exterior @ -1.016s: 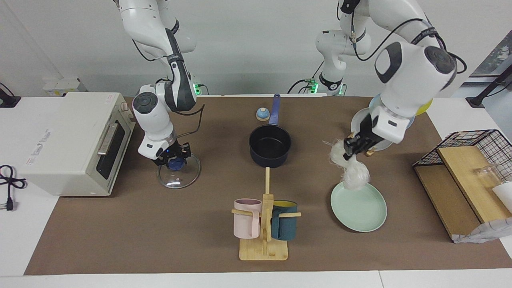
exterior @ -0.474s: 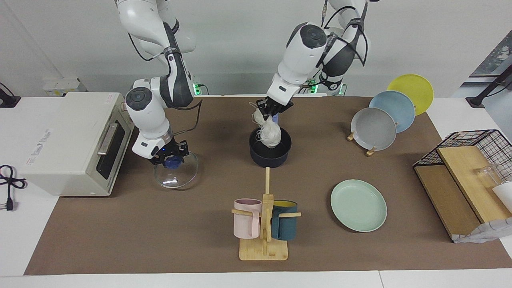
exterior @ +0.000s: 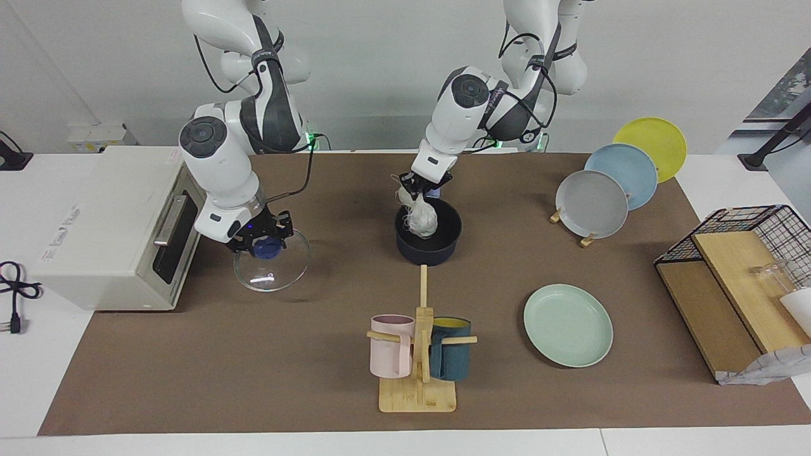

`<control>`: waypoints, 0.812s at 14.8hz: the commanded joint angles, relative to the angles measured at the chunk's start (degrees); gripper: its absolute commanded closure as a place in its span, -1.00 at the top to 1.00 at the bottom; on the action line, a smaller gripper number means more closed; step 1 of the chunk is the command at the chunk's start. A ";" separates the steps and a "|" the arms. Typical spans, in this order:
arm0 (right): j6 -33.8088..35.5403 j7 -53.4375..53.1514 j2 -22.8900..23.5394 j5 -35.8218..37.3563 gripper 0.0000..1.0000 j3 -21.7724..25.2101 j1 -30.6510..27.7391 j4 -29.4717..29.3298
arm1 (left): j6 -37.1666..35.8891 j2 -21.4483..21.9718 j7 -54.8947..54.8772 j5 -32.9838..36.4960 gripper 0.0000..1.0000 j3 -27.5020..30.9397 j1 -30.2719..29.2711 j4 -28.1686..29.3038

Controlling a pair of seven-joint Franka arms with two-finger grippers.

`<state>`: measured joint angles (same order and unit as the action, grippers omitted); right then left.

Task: Transfer vermicelli from plate to pot
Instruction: 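Drop the vermicelli into the pot while the right gripper lifts the lid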

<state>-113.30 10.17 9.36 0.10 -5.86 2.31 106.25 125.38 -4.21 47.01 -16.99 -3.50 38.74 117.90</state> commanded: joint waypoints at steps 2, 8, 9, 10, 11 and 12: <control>1.94 -1.82 0.22 -0.97 -0.21 -0.29 1.20 -1.92 | 4.52 -0.88 -4.98 -1.38 -1.00 0.69 -0.50 2.95; 1.94 -1.91 0.22 -0.97 -0.21 -0.29 1.82 -2.01 | 7.60 -2.39 -7.53 -1.38 -1.00 0.77 -1.46 3.65; 2.03 -1.91 0.22 -1.06 -0.26 -0.29 1.82 -2.10 | 7.34 -2.47 -9.37 -1.38 -0.41 0.77 -1.82 3.48; 2.03 -1.91 0.22 -0.98 -0.29 -0.29 1.82 -2.10 | 7.25 -2.47 -9.74 -1.38 0.99 0.77 -1.91 3.21; 2.03 -1.91 0.22 -1.06 -0.31 -0.29 1.82 -2.27 | 6.29 -2.21 -9.74 -1.30 1.00 1.04 -2.00 2.86; 2.20 -1.91 0.22 -1.06 -0.34 -0.29 1.82 -2.62 | 3.41 -1.69 -9.83 -1.30 1.00 1.21 -2.52 1.38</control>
<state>-112.56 8.65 9.41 0.07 -5.99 4.22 105.35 131.65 -7.02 39.11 -16.99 -2.55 37.09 120.42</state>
